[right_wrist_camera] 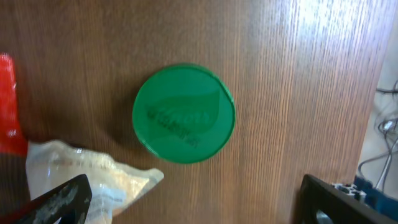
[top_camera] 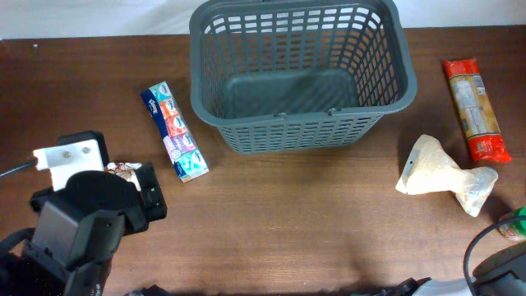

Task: Pack container

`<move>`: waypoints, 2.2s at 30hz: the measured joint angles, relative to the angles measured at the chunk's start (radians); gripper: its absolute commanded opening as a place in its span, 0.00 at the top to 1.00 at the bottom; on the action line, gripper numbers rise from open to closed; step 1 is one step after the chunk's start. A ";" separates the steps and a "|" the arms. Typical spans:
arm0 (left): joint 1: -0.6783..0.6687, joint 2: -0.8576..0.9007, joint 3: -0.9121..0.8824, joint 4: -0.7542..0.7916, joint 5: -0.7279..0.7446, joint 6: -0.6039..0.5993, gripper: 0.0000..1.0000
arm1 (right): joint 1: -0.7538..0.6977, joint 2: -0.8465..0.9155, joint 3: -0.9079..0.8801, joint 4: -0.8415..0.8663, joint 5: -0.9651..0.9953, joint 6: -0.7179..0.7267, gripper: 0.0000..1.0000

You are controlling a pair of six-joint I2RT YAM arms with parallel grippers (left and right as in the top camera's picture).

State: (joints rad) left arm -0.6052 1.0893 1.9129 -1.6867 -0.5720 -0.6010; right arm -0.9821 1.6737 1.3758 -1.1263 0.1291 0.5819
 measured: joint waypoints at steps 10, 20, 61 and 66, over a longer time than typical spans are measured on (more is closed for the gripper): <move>0.000 0.000 0.000 0.000 0.000 0.000 0.00 | -0.016 0.006 -0.001 0.004 0.035 0.084 0.01; 0.000 0.000 0.000 0.000 0.000 0.000 0.00 | -0.130 0.008 -0.002 0.071 0.027 0.081 0.01; 0.000 0.000 0.000 0.000 0.000 0.000 0.00 | -0.057 0.215 -0.002 0.163 -0.037 0.070 0.01; 0.000 0.000 0.000 0.000 0.000 0.000 0.00 | -0.057 0.229 -0.002 0.167 -0.036 0.072 0.01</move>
State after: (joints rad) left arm -0.6052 1.0893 1.9129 -1.6867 -0.5720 -0.6010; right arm -1.0389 1.9022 1.3739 -0.9588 0.0929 0.6540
